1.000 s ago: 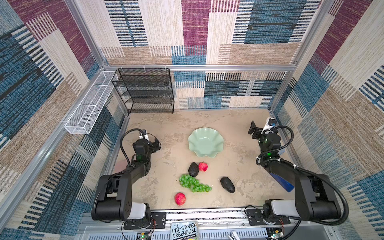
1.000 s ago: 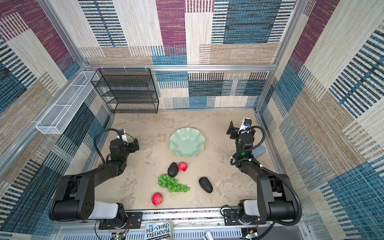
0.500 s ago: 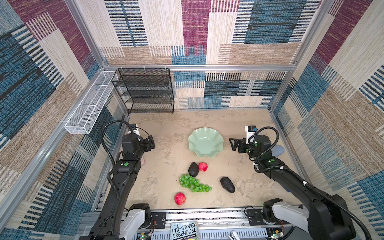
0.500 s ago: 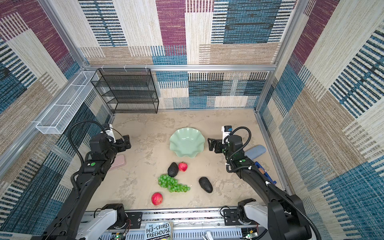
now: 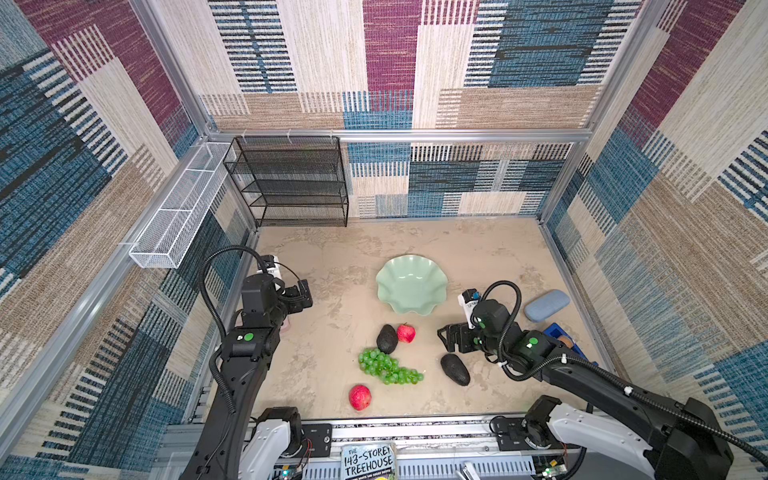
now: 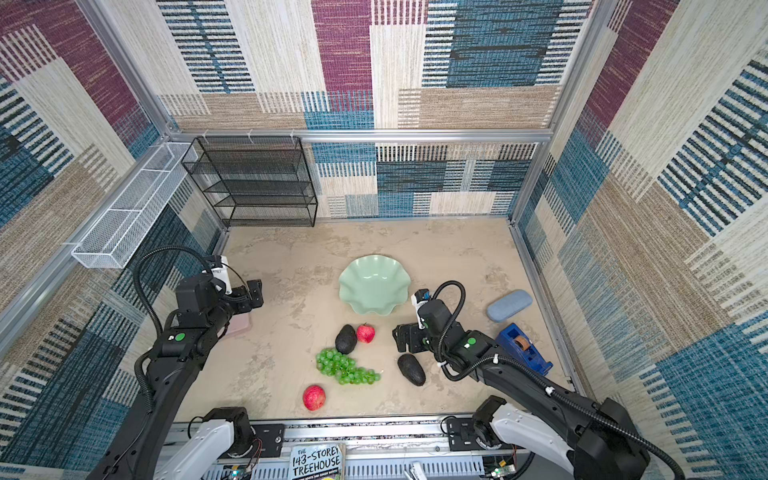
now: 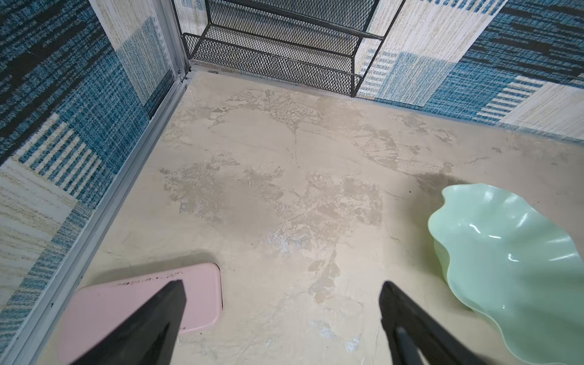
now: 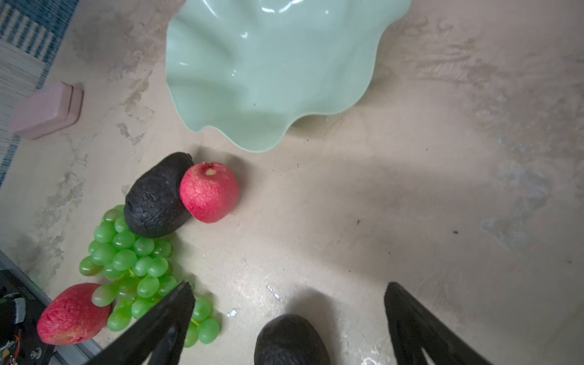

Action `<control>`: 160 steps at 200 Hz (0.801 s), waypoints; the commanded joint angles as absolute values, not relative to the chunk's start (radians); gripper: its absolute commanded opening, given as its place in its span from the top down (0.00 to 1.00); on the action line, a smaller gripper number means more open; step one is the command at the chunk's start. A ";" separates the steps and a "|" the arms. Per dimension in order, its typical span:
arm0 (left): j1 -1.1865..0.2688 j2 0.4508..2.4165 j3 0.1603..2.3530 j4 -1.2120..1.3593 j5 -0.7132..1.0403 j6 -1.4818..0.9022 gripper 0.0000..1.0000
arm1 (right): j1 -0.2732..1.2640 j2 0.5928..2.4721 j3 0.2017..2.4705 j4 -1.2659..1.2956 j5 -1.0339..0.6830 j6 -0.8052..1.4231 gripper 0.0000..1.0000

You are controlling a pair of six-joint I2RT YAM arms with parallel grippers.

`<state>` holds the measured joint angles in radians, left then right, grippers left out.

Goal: Place and organize the fake fruits in the fruit bowl
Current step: 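Move the right gripper down over the avocado nearest the robot, then grasp the avocado with the right gripper and carry it into the bowl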

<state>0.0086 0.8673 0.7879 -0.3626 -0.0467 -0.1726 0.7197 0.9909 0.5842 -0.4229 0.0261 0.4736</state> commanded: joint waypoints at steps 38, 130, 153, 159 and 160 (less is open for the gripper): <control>0.009 0.844 0.787 -0.368 -0.048 -0.190 0.01 | 0.863 1.099 0.585 -0.531 0.082 0.659 0.07; 0.009 0.864 0.787 -0.371 -0.061 -0.194 0.01 | 0.888 1.154 0.517 -0.391 0.108 0.723 0.48; 0.009 0.870 0.787 -0.374 -0.066 -0.196 0.01 | 0.888 1.174 0.605 -0.414 0.134 0.689 0.54; 0.008 0.871 0.787 -0.373 -0.066 -0.196 0.01 | 0.888 1.179 0.638 -0.423 0.139 0.676 0.54; 0.009 0.871 0.788 -0.374 -0.066 -0.196 0.01 | 0.888 1.181 0.644 -0.425 0.140 0.673 0.55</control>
<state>0.0086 0.8665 0.7864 -0.3790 -0.0502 -0.1802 0.8867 1.1660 0.5556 -0.4442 0.0982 0.7109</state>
